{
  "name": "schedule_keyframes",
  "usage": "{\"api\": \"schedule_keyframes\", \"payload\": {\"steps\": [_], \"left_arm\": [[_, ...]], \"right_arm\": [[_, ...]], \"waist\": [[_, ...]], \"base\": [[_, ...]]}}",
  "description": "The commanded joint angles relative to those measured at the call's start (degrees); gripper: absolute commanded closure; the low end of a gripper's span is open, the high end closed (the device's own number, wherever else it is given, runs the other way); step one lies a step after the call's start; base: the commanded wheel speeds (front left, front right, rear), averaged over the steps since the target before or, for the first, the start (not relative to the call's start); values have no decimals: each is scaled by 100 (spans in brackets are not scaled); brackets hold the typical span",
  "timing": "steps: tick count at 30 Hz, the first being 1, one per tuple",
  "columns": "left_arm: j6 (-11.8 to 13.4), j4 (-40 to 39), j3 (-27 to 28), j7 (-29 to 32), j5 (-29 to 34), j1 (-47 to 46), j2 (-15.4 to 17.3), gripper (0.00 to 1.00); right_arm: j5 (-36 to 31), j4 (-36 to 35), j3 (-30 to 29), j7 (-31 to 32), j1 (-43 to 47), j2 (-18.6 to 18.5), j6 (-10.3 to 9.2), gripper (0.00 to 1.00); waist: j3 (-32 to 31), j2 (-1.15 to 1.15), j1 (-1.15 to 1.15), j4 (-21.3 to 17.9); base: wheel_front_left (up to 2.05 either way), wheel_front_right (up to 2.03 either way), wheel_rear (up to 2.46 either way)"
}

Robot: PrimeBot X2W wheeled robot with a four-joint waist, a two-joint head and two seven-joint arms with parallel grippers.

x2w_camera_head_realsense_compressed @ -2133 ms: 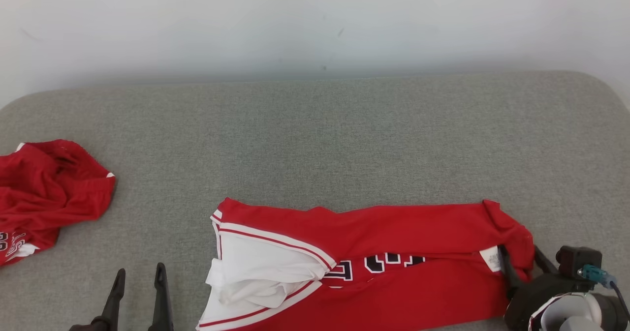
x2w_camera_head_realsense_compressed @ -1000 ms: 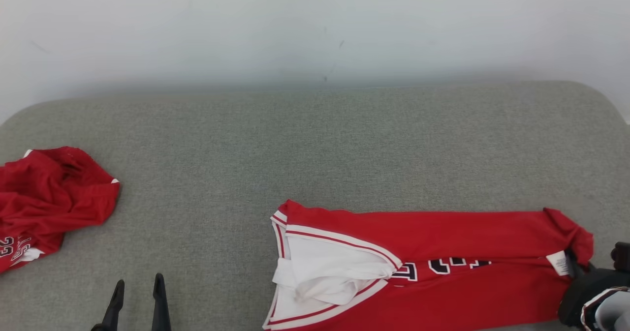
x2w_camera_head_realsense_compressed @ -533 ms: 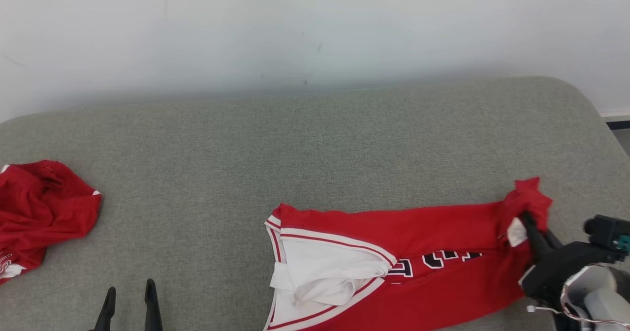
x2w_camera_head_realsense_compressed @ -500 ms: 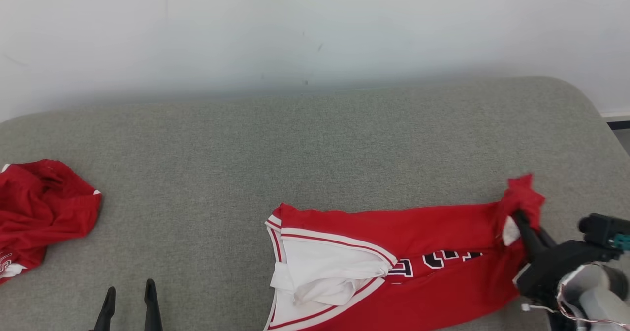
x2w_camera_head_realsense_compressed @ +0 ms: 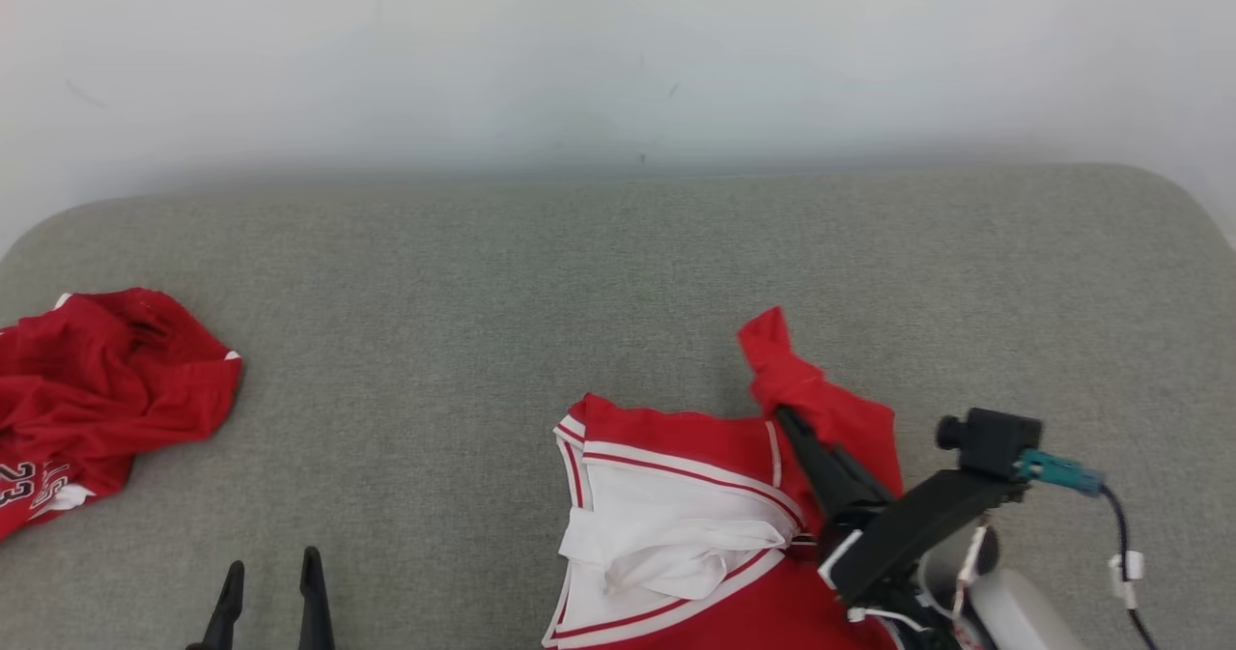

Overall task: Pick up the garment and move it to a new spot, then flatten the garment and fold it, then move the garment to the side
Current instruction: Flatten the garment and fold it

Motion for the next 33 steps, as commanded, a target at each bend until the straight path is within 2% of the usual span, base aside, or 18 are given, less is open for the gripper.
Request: {"api": "schedule_keyframes", "payload": {"steps": [1, 4, 11, 24, 26, 31, 33], "left_arm": [[12, 28, -27, -17, -21, -67, -4, 0], [3, 56, -97, -17, -27, -126, -4, 0], [22, 129, -233, -17, -82, -260, -5, 0], [56, 213, -291, -17, -148, -377, -5, 0], [56, 229, -289, -17, -151, -381, -6, 0], [94, 227, -250, -17, -88, -351, -5, 0], [109, 222, -230, -17, -66, -311, -5, 0]], "right_arm": [[-66, -10, 93, 39, -65, 128, -9, 100], [-214, 118, 243, 43, -142, 399, -9, 100], [-526, 793, 479, -110, -370, 776, -9, 100], [-813, 2202, 988, -723, -807, 979, -9, 100], [-914, 2302, 1111, -930, -902, 985, -9, 0], [-1024, 2322, 1241, -1325, -1024, 944, -9, 0], [-1124, 2294, 1243, -1525, -1059, 771, -9, 0]], "waist": [[28, 0, 0, 73], [64, 0, 0, 171], [174, 0, 0, 395], [267, 0, 0, 565], [251, 0, 0, 555], [181, 0, 0, 508], [144, 0, 0, 483]], "base": [[0, 0, 0], [0, 0, 0], [0, 0, 0], [0, 0, 0], [0, 0, 0], [0, 0, 0], [0, 0, 0]]}}
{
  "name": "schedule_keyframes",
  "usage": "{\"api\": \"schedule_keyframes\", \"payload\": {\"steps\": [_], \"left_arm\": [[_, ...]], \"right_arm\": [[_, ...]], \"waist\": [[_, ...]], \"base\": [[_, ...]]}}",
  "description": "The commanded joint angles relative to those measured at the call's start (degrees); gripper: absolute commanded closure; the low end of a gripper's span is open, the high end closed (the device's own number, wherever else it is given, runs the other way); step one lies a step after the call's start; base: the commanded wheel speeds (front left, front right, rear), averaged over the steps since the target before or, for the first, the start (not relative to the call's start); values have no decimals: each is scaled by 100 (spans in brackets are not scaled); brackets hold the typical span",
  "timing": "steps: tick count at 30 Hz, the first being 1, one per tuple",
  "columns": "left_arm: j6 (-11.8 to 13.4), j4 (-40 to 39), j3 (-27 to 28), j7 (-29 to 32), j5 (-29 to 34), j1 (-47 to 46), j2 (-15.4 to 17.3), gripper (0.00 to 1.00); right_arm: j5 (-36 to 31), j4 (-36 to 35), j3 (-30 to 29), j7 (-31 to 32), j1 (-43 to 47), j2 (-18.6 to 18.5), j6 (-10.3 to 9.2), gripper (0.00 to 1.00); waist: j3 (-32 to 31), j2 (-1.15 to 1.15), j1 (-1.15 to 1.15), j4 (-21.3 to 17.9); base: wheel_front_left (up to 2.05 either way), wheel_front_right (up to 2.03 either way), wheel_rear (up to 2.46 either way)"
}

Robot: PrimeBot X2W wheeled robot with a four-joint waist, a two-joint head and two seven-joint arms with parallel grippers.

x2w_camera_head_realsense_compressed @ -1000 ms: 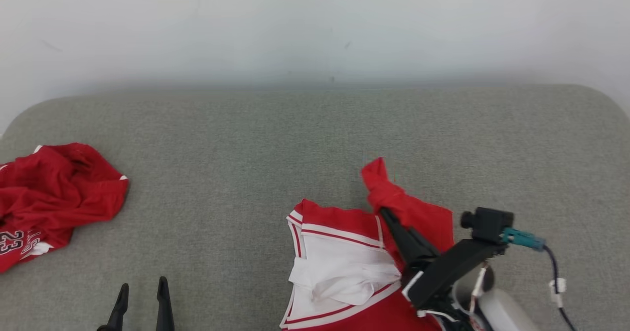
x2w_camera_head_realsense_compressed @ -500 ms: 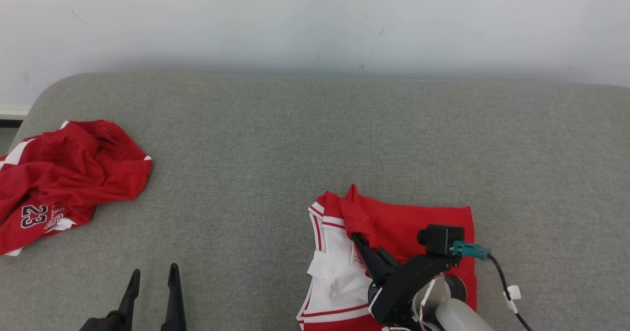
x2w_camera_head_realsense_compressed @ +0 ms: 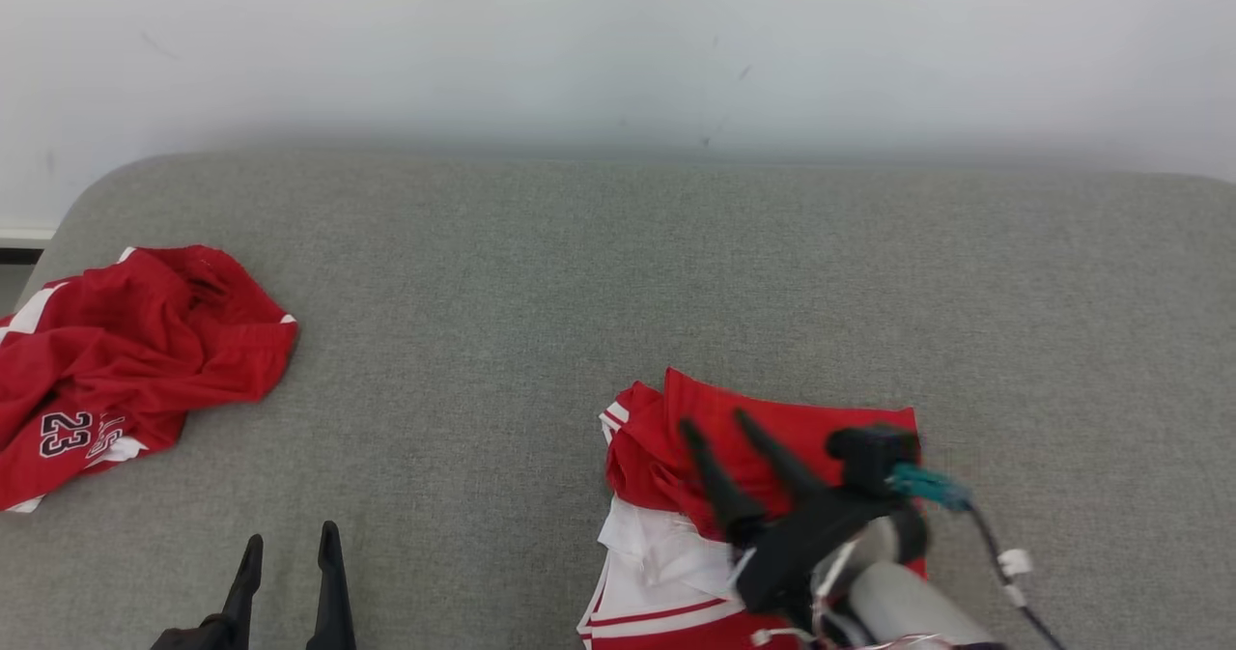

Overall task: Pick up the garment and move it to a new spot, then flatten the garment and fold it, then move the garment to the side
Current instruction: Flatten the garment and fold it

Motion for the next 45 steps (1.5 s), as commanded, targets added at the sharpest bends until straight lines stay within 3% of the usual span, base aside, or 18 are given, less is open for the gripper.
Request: {"api": "schedule_keyframes", "payload": {"steps": [1, 6, 8, 14, 15, 16, 17, 30, 45], "left_arm": [[14, -3, 24, -17, 21, 38, -5, 0], [28, -47, 76, -17, 45, 125, -4, 0], [38, -84, 101, -17, 50, 126, -5, 0], [35, -116, 155, -17, 82, 158, -4, 0], [32, -126, 167, -17, 91, 162, -5, 0], [29, -129, 179, -17, 102, 164, -4, 0], [26, -137, 193, -17, 112, 168, -4, 0], [-13, -103, 190, -17, 184, 156, -4, 0], [-73, -63, 184, -17, 231, 202, -5, 0]], "right_arm": [[-92, -17, -30, -105, -35, -169, -9, 0], [-228, -249, -365, -412, 2, -548, -9, 0], [-303, -412, -758, -501, 134, -779, -9, 0], [-818, -577, -1392, -538, 503, -1042, -9, 0], [-869, -579, -1454, -535, 589, -1042, -9, 23], [-937, -592, -1521, -536, 660, -1050, -9, 85], [-1029, -594, -1556, -537, 713, -1071, -9, 100], [-1715, -182, -1278, -539, 927, -694, -9, 100], [-2042, 197, -422, -531, 1003, -160, -9, 100]], "waist": [[-39, 0, 0, -33], [-88, 0, 0, -85], [-83, 0, 0, -104], [-62, 0, 0, -110], [-61, 0, 0, -107], [-59, 0, 0, -104], [-60, 0, 0, -102], [-80, 0, 0, -7], [-117, 0, 0, 232]], "base": [[0, 0, 0], [0, 0, 0], [0, 0, 0], [0, 0, 0], [0, 0, 0], [0, 0, 0], [0, 0, 0], [0, 0, 0], [0, 0, 0]]}}
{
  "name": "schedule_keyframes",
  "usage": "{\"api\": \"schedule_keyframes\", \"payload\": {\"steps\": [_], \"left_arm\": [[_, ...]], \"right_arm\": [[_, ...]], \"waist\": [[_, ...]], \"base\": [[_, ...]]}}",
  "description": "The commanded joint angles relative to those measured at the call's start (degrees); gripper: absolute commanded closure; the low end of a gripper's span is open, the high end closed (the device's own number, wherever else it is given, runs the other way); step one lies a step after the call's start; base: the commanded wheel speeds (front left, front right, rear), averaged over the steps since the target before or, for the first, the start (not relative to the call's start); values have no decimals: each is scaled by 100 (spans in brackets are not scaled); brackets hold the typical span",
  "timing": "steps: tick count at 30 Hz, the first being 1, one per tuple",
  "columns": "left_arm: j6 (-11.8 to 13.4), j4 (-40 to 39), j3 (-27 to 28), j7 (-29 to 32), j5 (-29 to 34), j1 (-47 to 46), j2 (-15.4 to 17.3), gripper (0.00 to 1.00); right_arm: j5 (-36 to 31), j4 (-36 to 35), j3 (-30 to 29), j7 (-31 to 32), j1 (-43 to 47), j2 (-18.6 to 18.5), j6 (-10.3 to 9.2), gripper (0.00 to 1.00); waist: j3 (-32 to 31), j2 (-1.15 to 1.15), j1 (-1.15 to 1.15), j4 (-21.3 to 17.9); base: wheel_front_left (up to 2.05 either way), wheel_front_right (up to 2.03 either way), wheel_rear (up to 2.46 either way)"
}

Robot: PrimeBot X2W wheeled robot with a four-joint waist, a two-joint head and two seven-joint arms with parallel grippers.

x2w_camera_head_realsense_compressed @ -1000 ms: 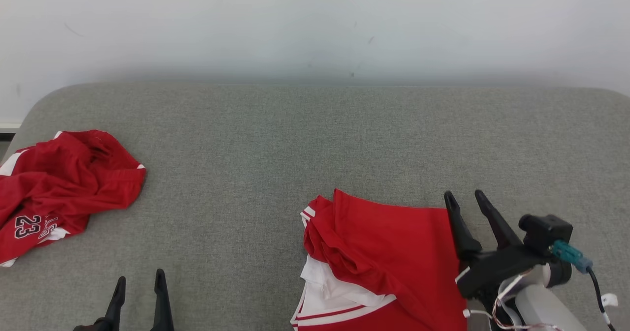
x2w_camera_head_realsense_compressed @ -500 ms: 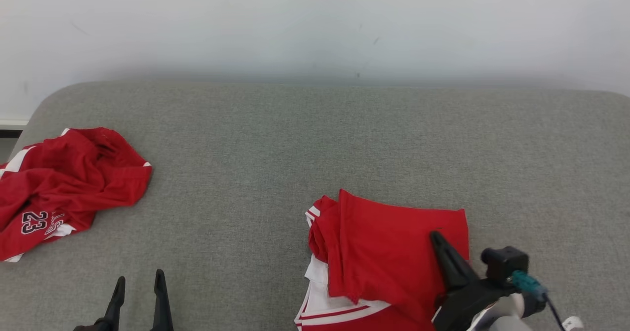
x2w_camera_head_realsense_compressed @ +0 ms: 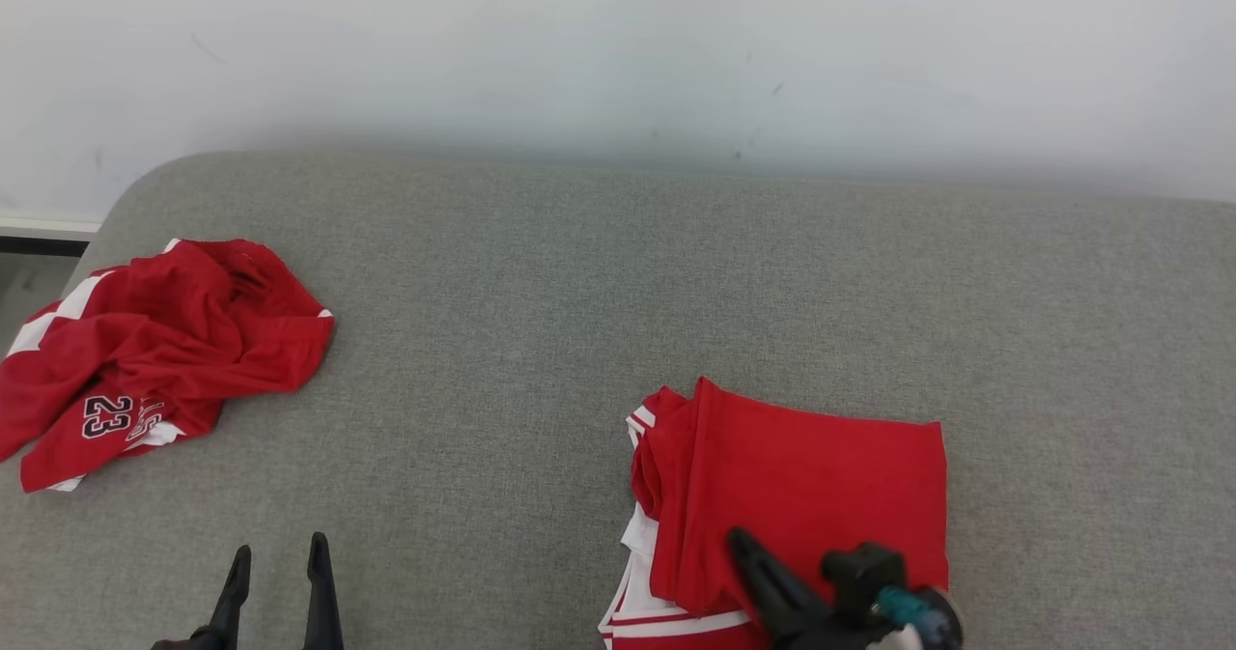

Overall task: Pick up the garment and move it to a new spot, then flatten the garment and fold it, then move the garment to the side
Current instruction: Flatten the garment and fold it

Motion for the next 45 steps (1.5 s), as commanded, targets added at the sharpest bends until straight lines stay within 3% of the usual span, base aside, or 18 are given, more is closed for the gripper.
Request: {"api": "schedule_keyframes", "payload": {"steps": [1, 7, 13, 19, 27, 29, 32, 33, 36, 37, 38, 45], "left_arm": [[0, 4, 17, -17, 44, 76, -5, 0], [-1, 17, 29, -17, 19, 62, -5, 0], [15, 7, 56, -17, -12, 107, -5, 0], [26, -50, 48, -17, -23, 108, -5, 0], [51, -260, 35, -17, 128, 187, -5, 0], [61, -316, 53, -17, 138, 219, -4, 0], [56, -385, 47, -17, 192, 253, -3, 0], [51, -403, 41, -17, 205, 252, -4, 0], [-5, -454, -4, -17, 313, 250, -6, 0], [-20, -482, -23, -17, 333, 242, -5, 0], [-43, -503, -39, -17, 382, 243, -3, 0], [-103, -557, -85, -17, 538, 325, 20, 0]], "right_arm": [[-26, 0, 53, -2, 79, 31, -9, 100], [114, 33, 602, -1, 209, 129, -9, 100], [206, -10, 680, -1, 151, 158, -9, 100], [14, -454, 214, -2, 197, -50, -9, 100], [-455, -1525, -1014, 0, 645, -186, -9, 100], [-559, -1721, -1319, 0, 780, -176, -9, 91], [-664, -1953, -1719, -1, 985, -133, -9, 89], [-704, -2015, -1834, -1, 1044, -117, -9, 80], [-819, -2230, -2112, -1, 1219, -56, -9, 45], [-854, -2289, -2174, -1, 1291, -43, -9, 9], [-877, -2340, -2229, -1, 1357, -34, -9, 0], [-913, -2576, -2585, -1, 1676, 61, -9, 0]], "waist": [[2, 0, 0, 5], [6, 0, 0, 14], [-12, 0, 0, -62], [-44, 0, 0, -194], [-109, 0, 0, -429], [-141, 0, 0, -496], [-179, 0, 0, -581], [-189, 0, 0, -606], [-215, 0, 0, -675], [-219, 0, 0, -690], [-223, 0, 0, -705], [-257, 0, 0, -765]], "base": [[0, 0, 0], [0, 0, 0], [0, 0, 0], [0, 0, 0], [0, 0, 0], [0, 0, 0], [0, 0, 0], [0, 0, 0], [0, 0, 0], [0, 0, 0], [0, 0, 0], [0, 0, 0]]}}
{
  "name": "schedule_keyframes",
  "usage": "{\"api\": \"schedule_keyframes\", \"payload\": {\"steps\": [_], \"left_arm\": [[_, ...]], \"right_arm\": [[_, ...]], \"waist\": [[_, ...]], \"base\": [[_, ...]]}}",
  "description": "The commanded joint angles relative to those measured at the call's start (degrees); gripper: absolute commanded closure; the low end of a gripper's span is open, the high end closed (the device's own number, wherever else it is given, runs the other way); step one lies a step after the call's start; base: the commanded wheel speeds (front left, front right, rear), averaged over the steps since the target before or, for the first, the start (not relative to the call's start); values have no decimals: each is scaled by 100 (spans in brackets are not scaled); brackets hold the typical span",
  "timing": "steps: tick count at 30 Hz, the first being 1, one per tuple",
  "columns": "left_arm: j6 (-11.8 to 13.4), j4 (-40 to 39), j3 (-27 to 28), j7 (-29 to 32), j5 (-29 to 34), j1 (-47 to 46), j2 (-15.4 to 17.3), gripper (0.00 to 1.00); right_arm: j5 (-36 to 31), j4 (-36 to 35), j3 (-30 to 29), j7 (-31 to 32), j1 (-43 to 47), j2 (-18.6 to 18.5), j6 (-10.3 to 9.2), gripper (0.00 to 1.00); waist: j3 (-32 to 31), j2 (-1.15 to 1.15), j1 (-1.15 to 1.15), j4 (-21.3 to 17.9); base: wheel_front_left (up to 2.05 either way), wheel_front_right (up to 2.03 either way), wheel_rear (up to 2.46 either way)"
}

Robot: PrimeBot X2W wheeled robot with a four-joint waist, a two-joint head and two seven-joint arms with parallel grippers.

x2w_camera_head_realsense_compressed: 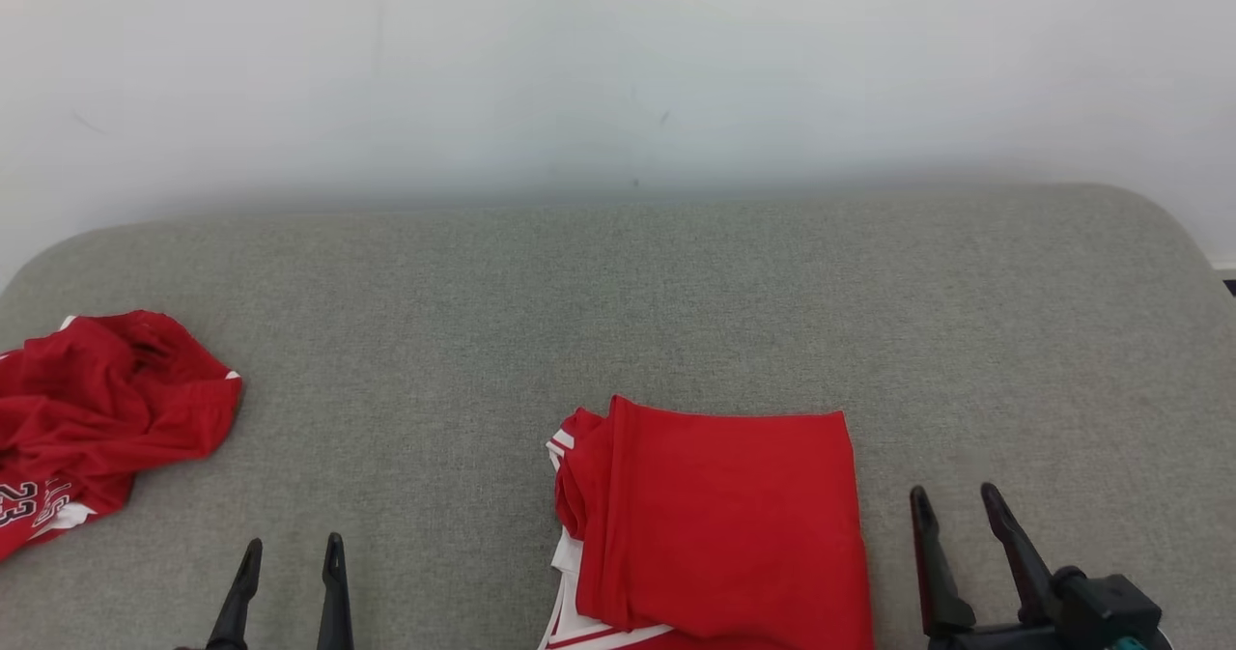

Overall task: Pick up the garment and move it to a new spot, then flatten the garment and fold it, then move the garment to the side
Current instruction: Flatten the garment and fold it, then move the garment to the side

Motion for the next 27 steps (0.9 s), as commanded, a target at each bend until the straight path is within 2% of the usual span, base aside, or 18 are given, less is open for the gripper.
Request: {"api": "schedule_keyframes", "payload": {"steps": [1, 8, 27], "left_arm": [[-30, -16, -16, -17, 25, 103, 17, 0], [-33, 79, -56, -17, 49, 286, 12, 0], [-30, 142, -114, -17, 118, 407, 97, 0]], "right_arm": [[-27, -26, -56, 1, 88, 42, -9, 0], [-14, -40, -351, 2, 301, 173, -9, 0], [-42, 151, -232, 1, 308, 199, -9, 0]], "waist": [[-12, 0, 0, -16], [-59, 0, 0, -19], [-93, 0, 0, 56]], "base": [[0, 0, 0], [0, 0, 0], [0, 0, 0]]}}
